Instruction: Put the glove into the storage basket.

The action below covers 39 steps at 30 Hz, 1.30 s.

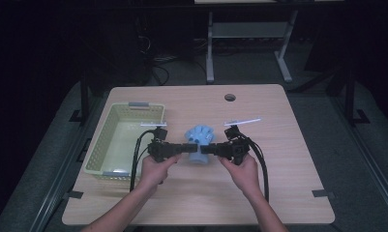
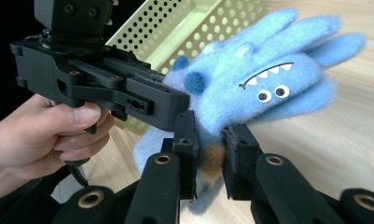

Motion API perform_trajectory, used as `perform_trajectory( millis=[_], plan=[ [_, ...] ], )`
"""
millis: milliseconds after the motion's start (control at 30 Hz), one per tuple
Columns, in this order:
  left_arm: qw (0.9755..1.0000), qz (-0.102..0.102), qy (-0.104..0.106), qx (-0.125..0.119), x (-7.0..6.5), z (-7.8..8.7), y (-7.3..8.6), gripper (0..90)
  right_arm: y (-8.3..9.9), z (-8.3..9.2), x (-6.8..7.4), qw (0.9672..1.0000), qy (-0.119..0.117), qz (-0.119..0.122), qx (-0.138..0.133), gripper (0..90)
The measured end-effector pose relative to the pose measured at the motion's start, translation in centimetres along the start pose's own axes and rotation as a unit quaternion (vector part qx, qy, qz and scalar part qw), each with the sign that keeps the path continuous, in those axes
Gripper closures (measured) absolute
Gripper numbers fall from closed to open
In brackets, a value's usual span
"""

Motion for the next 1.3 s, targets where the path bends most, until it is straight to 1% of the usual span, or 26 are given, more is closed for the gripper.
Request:
perform_trajectory(
  millis=[67,167,233,300,467,500,533,567,600,633,667,700,767,800,900,1067,1167,1300],
  plan=[
    [1.0,-0.003,0.0,-0.003,0.0,0.5,-0.2,76.4,-0.5,-0.2,0.4,1.0,0.0,0.004,0.0,77.4],
    [1.0,-0.001,-0.001,-0.007,0.1,1.1,-0.5,77.0,-1.0,-0.6,0.7,1.0,-0.003,0.006,0.003,77.6],
    [0.9999,-0.001,0.0,-0.014,0.1,1.5,-0.8,77.4,-1.4,-0.8,0.9,1.0,-0.005,0.008,0.002,77.6],
    [0.9998,0.001,0.001,-0.018,0.2,2.0,-1.0,77.6,-1.8,-1.0,1.1,0.9999,-0.007,0.009,-0.004,77.6],
    [0.9997,0.002,-0.001,-0.024,0.5,3.3,-1.6,78.0,-2.8,-1.9,1.6,0.9998,-0.018,0.01,-0.007,77.8],
    [0.9996,0.001,-0.003,-0.026,0.6,3.6,-1.7,78.0,-2.9,-2.1,1.8,0.9998,-0.018,0.009,-0.005,77.8],
    [0.9996,-0.001,-0.004,-0.029,0.7,4.0,-1.9,78.1,-3.2,-2.4,1.9,0.9996,-0.022,0.013,-0.01,77.8],
    [0.9995,-0.003,-0.008,-0.031,0.8,4.3,-2.1,78.2,-3.5,-2.6,2.1,0.9996,-0.024,0.011,-0.011,77.8],
    [0.9994,-0.007,-0.008,-0.033,0.9,4.5,-2.2,78.4,-3.7,-2.9,2.2,0.9995,-0.024,0.016,-0.011,77.8],
    [0.9994,-0.004,-0.01,-0.034,0.9,4.8,-2.3,78.4,-3.9,-3.1,2.3,0.9995,-0.026,0.014,-0.009,77.8],
    [0.9993,-0.007,-0.011,-0.035,1.1,5.1,-2.4,78.5,-4.1,-3.3,2.5,0.9995,-0.027,0.015,-0.008,77.8],
    [0.9991,-0.007,-0.011,-0.039,1.1,5.5,-2.5,78.5,-4.3,-3.5,2.5,0.9994,-0.028,0.02,-0.01,77.8],
    [0.9989,-0.007,-0.009,-0.044,1.2,6.1,-2.6,78.5,-4.8,-3.9,3.0,0.9991,-0.036,0.016,-0.016,77.8],
    [0.9988,-0.006,-0.01,-0.047,1.3,6.5,-2.7,78.5,-4.9,-4.0,3.2,0.9991,-0.039,0.013,-0.014,77.8],
    [0.9986,-0.002,-0.01,-0.052,1.5,7.5,-2.8,78.5,-5.4,-4.8,3.8,0.9986,-0.047,0.022,-0.013,77.9],
    [0.998,-0.002,-0.011,-0.062,1.8,9.0,-3.1,78.5,-6.3,-5.8,4.7,0.998,-0.055,0.029,-0.007,77.9],
    [0.9975,0.002,-0.011,-0.069,2.1,9.9,-3.3,78.5,-6.7,-6.4,5.2,0.9977,-0.058,0.034,-0.007,77.9],
    [0.9973,0.004,-0.013,-0.072,2.6,11.0,-3.4,78.5,-7.3,-7.3,5.7,0.9972,-0.065,0.036,-0.009,77.9]
  ],
)
Point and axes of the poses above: each handheld gripper's, and its own axes: z roughly backward along the jaws, y roughly out of its underside, x roughly to its left, the point moved 10 cm from there along -z, roughly forward along the jaws, and after that the axes turned 10 degrees about z, right-handed, at the moved point
